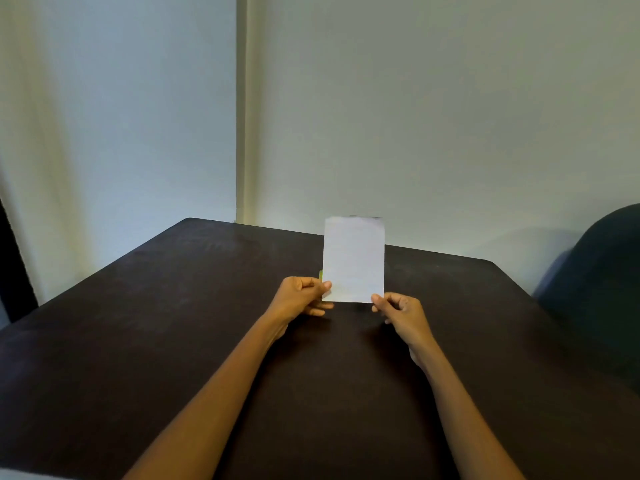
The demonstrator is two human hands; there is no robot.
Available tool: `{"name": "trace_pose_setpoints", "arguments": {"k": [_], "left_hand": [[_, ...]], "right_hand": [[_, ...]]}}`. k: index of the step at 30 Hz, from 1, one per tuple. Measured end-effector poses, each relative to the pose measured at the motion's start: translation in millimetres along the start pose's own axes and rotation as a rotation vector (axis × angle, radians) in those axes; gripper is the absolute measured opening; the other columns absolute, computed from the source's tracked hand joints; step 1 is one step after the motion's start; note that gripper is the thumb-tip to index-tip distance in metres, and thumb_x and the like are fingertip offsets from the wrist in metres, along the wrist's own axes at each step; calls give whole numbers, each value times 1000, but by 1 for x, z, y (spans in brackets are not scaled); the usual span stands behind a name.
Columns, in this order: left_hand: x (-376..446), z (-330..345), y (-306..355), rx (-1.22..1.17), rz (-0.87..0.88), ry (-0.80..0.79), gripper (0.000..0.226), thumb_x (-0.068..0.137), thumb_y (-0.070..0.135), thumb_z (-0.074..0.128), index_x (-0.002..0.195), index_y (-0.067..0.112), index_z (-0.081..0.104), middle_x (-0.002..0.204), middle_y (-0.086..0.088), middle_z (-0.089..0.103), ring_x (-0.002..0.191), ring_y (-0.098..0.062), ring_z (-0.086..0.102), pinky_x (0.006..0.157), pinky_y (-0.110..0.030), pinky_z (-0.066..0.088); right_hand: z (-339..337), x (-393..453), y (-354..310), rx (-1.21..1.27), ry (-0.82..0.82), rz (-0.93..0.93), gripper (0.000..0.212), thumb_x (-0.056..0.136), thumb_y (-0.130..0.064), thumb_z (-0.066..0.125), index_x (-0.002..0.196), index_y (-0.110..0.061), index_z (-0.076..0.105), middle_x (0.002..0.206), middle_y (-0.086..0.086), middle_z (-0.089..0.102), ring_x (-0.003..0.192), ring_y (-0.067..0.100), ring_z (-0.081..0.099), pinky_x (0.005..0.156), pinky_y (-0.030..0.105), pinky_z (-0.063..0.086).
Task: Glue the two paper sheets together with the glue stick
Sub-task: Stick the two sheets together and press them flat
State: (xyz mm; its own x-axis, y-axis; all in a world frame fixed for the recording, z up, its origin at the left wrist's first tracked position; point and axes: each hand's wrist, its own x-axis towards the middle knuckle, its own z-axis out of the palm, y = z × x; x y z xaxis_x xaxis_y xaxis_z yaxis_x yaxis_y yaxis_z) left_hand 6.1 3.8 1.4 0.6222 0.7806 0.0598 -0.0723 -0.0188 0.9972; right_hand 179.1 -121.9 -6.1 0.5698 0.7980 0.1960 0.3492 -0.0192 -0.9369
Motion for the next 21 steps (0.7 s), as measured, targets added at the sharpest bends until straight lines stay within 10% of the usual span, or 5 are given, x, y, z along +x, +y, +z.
{"name": "trace_pose_setpoints", "arguments": {"k": [6,11,21], "left_hand": [[-3,13,-1,-24,69,-8,5,85,15,67,87,11,69,78,-1,75,61,-15,71,51,-21,55],[-6,23,-2,-29,125,-35,8,86,16,66,89,10,70,73,0,74,60,-14,70,52,-21,56],[-2,4,-1,94,83,-63,4,85,15,66,85,12,69,77,-3,75,61,-14,70,51,-21,55]], "right_hand": [[7,-1,-14,476,27,87,39,75,-26,75,110,-21,60,83,-4,68,66,6,57,58,22,49],[32,-11,-18,351,-114,15,26,77,-19,75,103,-21,69,91,-8,74,78,7,66,64,19,51],[-10,0,-9,530,146,132,8,84,-22,68,87,-17,73,64,-7,62,61,5,50,60,19,46]]}}
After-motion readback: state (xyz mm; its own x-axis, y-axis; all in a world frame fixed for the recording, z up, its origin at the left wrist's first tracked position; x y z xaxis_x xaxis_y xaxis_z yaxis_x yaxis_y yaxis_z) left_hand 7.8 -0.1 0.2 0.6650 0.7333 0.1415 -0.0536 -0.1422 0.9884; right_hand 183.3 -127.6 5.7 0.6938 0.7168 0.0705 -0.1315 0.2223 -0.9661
